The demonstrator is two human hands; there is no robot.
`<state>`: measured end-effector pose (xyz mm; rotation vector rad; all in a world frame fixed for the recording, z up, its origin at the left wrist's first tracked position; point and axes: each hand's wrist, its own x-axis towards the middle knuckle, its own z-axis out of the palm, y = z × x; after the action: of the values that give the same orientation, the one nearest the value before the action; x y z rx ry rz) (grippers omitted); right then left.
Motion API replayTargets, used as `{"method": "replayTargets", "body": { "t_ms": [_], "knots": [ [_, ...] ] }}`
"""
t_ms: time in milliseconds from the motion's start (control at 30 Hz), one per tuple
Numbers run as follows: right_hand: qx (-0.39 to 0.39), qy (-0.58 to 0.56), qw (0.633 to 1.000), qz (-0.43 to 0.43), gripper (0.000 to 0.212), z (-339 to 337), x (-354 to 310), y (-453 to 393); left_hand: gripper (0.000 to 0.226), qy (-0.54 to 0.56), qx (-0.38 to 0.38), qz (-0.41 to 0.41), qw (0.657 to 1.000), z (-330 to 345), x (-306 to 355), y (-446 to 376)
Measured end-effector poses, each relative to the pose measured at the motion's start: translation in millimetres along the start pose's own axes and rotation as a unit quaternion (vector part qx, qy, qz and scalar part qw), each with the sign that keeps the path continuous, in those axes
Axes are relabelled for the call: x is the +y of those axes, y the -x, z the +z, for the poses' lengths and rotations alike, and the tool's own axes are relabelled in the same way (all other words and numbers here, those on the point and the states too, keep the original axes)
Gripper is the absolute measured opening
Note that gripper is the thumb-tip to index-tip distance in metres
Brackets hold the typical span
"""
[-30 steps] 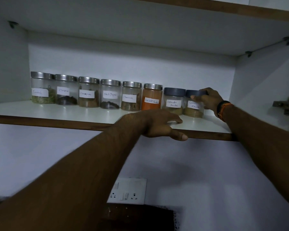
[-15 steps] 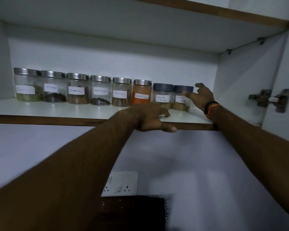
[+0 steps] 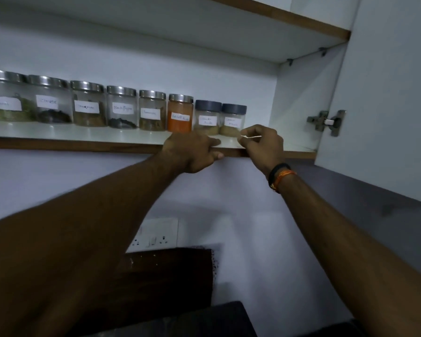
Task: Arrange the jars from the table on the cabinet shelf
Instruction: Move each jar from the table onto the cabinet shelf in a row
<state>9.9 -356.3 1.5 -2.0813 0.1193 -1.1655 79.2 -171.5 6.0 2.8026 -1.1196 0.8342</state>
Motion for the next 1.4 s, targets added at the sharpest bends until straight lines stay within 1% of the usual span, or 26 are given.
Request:
{"method": "replayTargets", "body": {
  "t_ms": [67,133,167,233,300,367,400,467,567,633,700,800,867,933,1033,1100,1167,1267,1333,1400],
  "knots": [
    [0.013,0.004,1.0,-0.015,0.018,-5,-4,18,0.052,-0.023,0.042,-0.02,0.999,5,12,4],
    [0.009,-0.01,1.0,-0.014,0.016,-11,-9,42,0.047,-0.039,0.066,-0.026,0.997,11,26,14],
    [0.002,-0.017,1.0,-0.009,0.015,-13,-10,54,0.05,-0.047,0.073,-0.029,0.996,16,33,19],
    [-0.015,-0.01,1.0,0.003,0.013,-15,-5,80,0.068,-0.075,0.085,-0.033,0.993,24,43,33],
    [-0.039,-0.012,0.999,0.033,0.011,-16,4,109,0.085,-0.089,0.092,-0.03,0.991,29,49,51],
    [-0.061,-0.028,0.995,0.074,0.012,-13,15,137,0.087,-0.072,0.08,-0.008,0.994,39,57,68],
    [-0.07,-0.031,0.992,0.096,0.014,-10,20,154,0.085,-0.033,0.055,0.005,0.998,49,64,81],
    [-0.089,-0.033,0.986,0.14,0.016,-3,31,189,0.085,0.061,-0.025,0.018,0.998,77,83,117],
    [-0.133,-0.001,0.972,0.192,0.013,8,55,246,0.088,0.131,-0.121,0.009,0.984,132,116,187],
    [-0.18,0.021,0.959,0.219,0.014,14,73,284,0.089,0.176,-0.187,-0.026,0.966,165,133,229],
    [-0.22,0.036,0.941,0.253,0.013,18,92,318,0.086,0.198,-0.256,-0.049,0.945,193,144,261],
    [-0.286,0.097,0.914,0.27,0.015,19,120,367,0.079,0.209,-0.354,-0.025,0.911,226,156,302],
    [-0.328,0.145,0.893,0.272,0.016,17,135,398,0.075,0.229,-0.382,-0.005,0.895,241,165,327],
    [-0.354,0.195,0.873,0.275,0.018,15,148,427,0.07,0.244,-0.4,0.012,0.883,253,176,351],
    [-0.391,0.253,0.831,0.306,0.038,10,160,462,0.067,0.248,-0.427,0.038,0.869,266,191,382],
    [-0.404,0.273,0.811,0.323,0.048,7,167,477,0.066,0.266,-0.44,0.031,0.857,271,200,396],
    [-0.409,0.276,0.804,0.33,0.06,6,171,489,0.065,0.275,-0.451,0.031,0.849,272,208,406],
    [-0.432,0.268,0.788,0.346,0.082,7,175,502,0.06,0.26,-0.469,0.041,0.843,275,213,420],
    [-0.443,0.252,0.78,0.363,0.091,8,177,508,0.057,0.255,-0.474,0.025,0.842,277,213,427],
    [-0.444,0.246,0.778,0.37,0.098,10,179,513,0.056,0.259,-0.479,0.007,0.839,279,212,435]
  ]
}}
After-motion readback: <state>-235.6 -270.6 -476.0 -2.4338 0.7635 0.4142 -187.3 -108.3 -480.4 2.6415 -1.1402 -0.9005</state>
